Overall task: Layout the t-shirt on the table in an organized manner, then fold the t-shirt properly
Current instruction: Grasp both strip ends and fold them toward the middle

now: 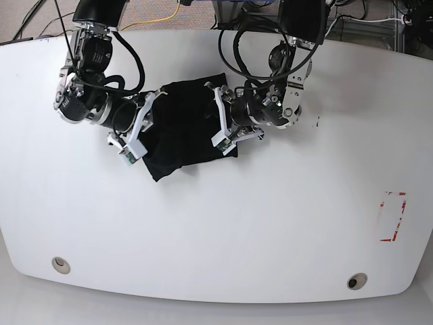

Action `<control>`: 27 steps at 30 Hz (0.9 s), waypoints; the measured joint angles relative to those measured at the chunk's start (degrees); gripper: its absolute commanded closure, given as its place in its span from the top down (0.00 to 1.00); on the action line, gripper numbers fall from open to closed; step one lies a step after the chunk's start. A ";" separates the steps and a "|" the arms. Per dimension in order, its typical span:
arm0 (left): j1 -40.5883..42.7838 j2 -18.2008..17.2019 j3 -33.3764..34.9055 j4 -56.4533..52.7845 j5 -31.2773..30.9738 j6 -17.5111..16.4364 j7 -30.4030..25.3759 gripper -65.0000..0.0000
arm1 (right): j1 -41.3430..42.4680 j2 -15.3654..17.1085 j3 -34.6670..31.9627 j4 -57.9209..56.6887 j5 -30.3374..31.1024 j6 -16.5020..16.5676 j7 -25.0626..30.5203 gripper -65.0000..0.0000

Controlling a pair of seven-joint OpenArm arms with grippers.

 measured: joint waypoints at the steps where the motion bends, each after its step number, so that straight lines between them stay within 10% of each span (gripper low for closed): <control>1: -0.02 -0.02 0.00 0.00 -0.04 -0.02 -0.11 0.37 | -0.11 -0.02 -0.74 -0.02 0.00 0.02 -0.15 0.07; 9: -0.55 0.02 0.00 -0.15 -0.02 -0.02 0.61 0.37 | -0.07 -1.46 -4.52 -0.02 -0.42 0.00 0.85 0.10; 20: -0.52 0.00 -0.02 -0.15 -0.20 -0.02 0.70 0.37 | 0.07 -5.11 -4.72 -0.07 -7.26 0.02 0.96 0.68; 27: -0.52 0.00 -0.11 0.02 -0.20 -0.02 0.74 0.37 | 0.07 -5.55 -4.96 -0.07 -7.37 0.02 0.98 0.81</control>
